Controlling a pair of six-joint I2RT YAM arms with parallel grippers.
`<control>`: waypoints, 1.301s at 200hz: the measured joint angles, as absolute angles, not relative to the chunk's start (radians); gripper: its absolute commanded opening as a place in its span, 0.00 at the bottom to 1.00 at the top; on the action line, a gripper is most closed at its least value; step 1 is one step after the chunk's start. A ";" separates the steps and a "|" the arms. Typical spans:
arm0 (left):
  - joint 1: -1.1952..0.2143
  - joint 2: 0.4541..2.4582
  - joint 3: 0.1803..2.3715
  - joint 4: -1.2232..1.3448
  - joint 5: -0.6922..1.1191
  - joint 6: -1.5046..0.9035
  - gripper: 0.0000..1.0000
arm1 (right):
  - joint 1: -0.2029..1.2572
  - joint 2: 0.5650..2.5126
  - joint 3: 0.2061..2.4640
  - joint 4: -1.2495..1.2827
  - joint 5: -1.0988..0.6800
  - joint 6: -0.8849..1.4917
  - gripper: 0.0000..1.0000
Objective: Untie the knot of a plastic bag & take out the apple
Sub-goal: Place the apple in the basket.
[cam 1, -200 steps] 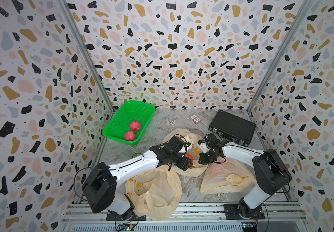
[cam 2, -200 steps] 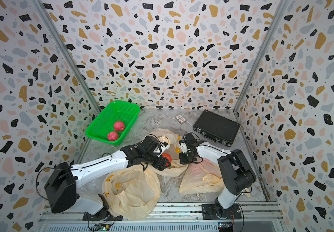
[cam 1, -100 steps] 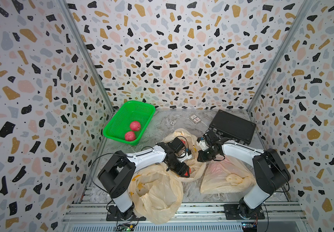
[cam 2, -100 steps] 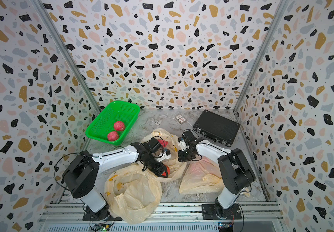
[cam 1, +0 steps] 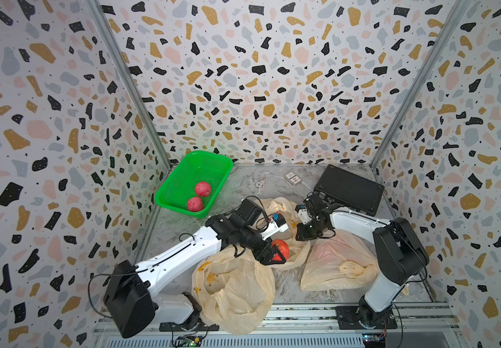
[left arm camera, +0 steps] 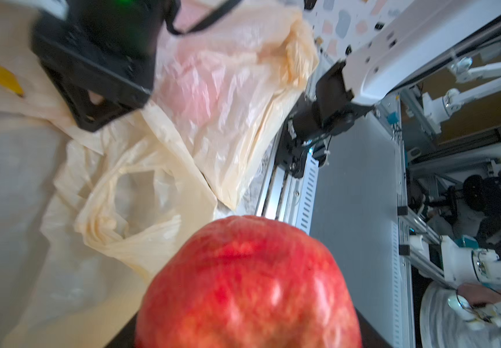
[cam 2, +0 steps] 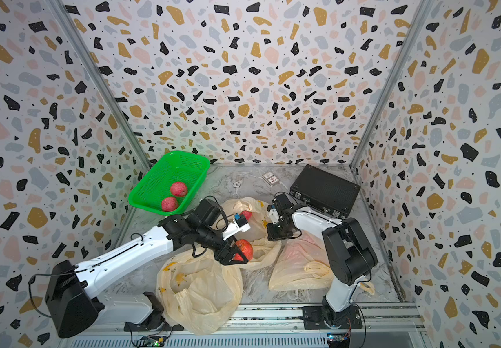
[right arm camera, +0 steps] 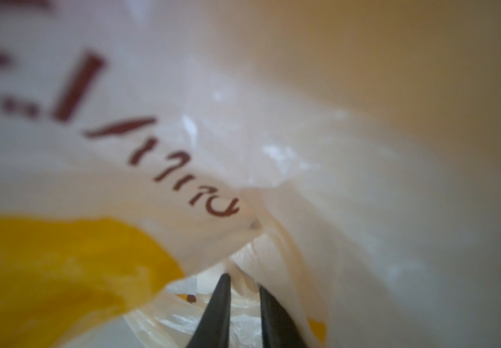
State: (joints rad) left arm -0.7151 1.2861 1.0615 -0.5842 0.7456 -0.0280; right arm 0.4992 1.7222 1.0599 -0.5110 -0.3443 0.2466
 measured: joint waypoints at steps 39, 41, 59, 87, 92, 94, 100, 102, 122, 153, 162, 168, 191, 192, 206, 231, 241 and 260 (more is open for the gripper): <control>-0.479 1.261 1.182 -0.515 0.648 -0.163 0.35 | 0.499 1.716 1.058 -0.512 -0.347 0.246 0.24; -0.466 1.263 1.192 -0.514 0.641 -0.170 0.34 | 0.499 1.715 1.057 -0.512 -0.348 0.246 0.25; -0.331 1.291 1.278 -0.506 0.565 -0.213 0.33 | 0.499 1.693 1.055 -0.514 -0.348 0.245 0.25; -0.177 1.359 1.367 -0.476 0.462 -0.241 0.32 | 0.499 1.658 1.055 -0.514 -0.353 0.245 0.24; -0.159 1.382 1.385 -0.473 0.448 -0.241 0.32 | 0.499 1.656 1.055 -0.514 -0.354 0.245 0.24; -0.155 1.386 1.389 -0.472 0.445 -0.241 0.32 | 0.499 1.655 1.055 -0.514 -0.355 0.245 0.24; -0.138 1.414 1.405 -0.465 0.432 -0.240 0.30 | 0.499 1.655 1.055 -0.514 -0.356 0.244 0.24; -0.130 1.428 1.411 -0.461 0.426 -0.240 0.30 | 0.499 1.655 1.055 -0.514 -0.356 0.244 0.24; -0.080 1.530 1.438 -0.435 0.378 -0.238 0.30 | 0.499 1.655 1.054 -0.515 -0.361 0.243 0.24; -0.006 1.699 1.451 -0.416 0.262 -0.228 0.33 | 0.499 1.655 1.053 -0.518 -0.363 0.239 0.25; 0.012 1.739 1.452 -0.408 0.234 -0.228 0.34 | 0.499 1.655 1.053 -0.521 -0.363 0.237 0.25; 0.022 1.763 1.452 -0.403 0.215 -0.229 0.35 | 0.499 1.655 1.053 -0.523 -0.363 0.236 0.25; 0.059 1.845 1.473 -0.405 0.164 -0.228 0.36 | 0.498 1.656 1.053 -0.526 -0.362 0.233 0.26; 0.060 1.849 1.476 -0.405 0.162 -0.228 0.37 | 0.498 1.656 1.053 -0.527 -0.362 0.233 0.26; 0.073 1.891 1.502 -0.405 0.145 -0.222 0.40 | 0.498 1.658 1.053 -0.530 -0.363 0.228 0.26; 0.077 1.937 1.525 -0.411 0.136 -0.212 0.51 | 0.498 1.676 1.054 -0.533 -0.362 0.224 0.29; 0.077 1.943 1.525 -0.418 0.134 -0.208 0.58 | 0.498 1.682 1.054 -0.535 -0.362 0.222 0.29; 0.076 1.943 1.515 -0.418 0.131 -0.202 0.73 | 0.498 1.689 1.054 -0.544 -0.362 0.220 0.30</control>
State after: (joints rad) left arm 0.0765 1.9430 1.5154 -0.4183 0.1307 -0.2016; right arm 0.4984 1.6886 1.0542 -0.5438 -0.3618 0.2195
